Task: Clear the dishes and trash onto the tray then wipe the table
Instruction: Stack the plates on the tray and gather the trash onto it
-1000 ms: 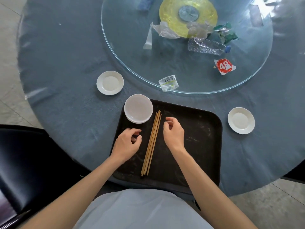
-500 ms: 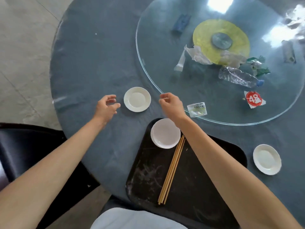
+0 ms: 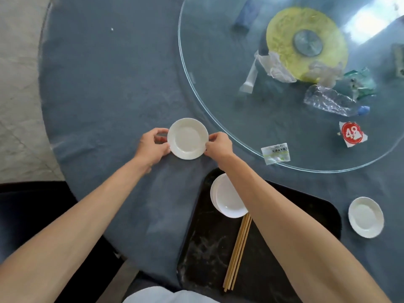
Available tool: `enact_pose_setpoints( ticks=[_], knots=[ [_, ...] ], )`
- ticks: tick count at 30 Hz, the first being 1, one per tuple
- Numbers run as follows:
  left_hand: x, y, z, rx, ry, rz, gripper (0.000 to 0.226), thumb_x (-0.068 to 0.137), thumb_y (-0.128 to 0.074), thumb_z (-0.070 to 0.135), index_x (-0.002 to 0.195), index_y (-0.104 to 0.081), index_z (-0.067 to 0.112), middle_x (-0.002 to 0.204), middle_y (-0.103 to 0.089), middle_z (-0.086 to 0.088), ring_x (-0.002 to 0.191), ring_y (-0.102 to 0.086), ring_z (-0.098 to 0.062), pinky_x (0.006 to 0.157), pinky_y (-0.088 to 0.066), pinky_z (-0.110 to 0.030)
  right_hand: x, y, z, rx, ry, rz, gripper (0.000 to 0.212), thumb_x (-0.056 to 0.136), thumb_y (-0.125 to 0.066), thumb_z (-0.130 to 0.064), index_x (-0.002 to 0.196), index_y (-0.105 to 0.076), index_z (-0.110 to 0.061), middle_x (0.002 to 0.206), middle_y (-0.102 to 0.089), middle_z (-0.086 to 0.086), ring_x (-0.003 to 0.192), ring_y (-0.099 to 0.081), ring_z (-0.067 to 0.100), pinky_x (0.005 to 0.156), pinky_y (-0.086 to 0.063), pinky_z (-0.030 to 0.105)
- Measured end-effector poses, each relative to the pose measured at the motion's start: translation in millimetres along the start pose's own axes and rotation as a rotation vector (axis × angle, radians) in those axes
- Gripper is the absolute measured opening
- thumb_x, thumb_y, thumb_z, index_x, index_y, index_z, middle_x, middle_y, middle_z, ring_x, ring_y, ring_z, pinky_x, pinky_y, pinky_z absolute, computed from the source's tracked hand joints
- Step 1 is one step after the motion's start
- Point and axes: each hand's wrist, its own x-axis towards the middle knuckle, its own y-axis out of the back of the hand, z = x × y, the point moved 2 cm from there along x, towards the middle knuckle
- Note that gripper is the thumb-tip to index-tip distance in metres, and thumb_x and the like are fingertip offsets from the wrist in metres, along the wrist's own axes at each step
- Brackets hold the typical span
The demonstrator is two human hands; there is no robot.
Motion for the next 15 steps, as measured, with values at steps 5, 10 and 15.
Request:
enact_pose_setpoints(
  ticks=[5, 10, 15],
  knots=[
    [-18, -5, 36, -0.050, -0.099, -0.066, 0.043, 0.090, -0.062, -0.009, 0.110, -0.069, 0.027, 0.100, -0.067, -0.009, 0.094, -0.068, -0.020, 0.077, -0.061, -0.024, -22, 34, -8, 0.195, 0.070, 0.024, 0.018, 0.078, -0.060, -0.013, 0.092, -0.059, -0.024, 0.107, -0.070, 0.003, 0.103, -0.072, 0.025, 0.089, -0.063, 0.046],
    [-50, -42, 90, -0.032, -0.254, -0.173, 0.044, 0.091, -0.064, -0.007, 0.117, -0.069, 0.027, 0.102, -0.069, -0.006, 0.085, -0.069, -0.015, 0.080, -0.061, -0.024, -51, 102, 4, 0.312, 0.152, 0.134, 0.019, 0.085, -0.061, -0.011, 0.098, -0.060, -0.026, 0.105, -0.073, 0.002, 0.101, -0.073, 0.021, 0.088, -0.064, 0.047],
    [-100, -112, 126, 0.016, -0.351, -0.271, 0.044, 0.091, -0.065, -0.005, 0.128, -0.068, 0.019, 0.103, -0.069, -0.008, 0.084, -0.066, -0.018, 0.087, -0.061, -0.030, -80, 182, 44, 0.420, 0.160, 0.214, 0.020, 0.091, -0.064, -0.005, 0.106, -0.062, -0.017, 0.105, -0.072, 0.007, 0.099, -0.074, 0.023, 0.087, -0.065, 0.043]
  ],
)
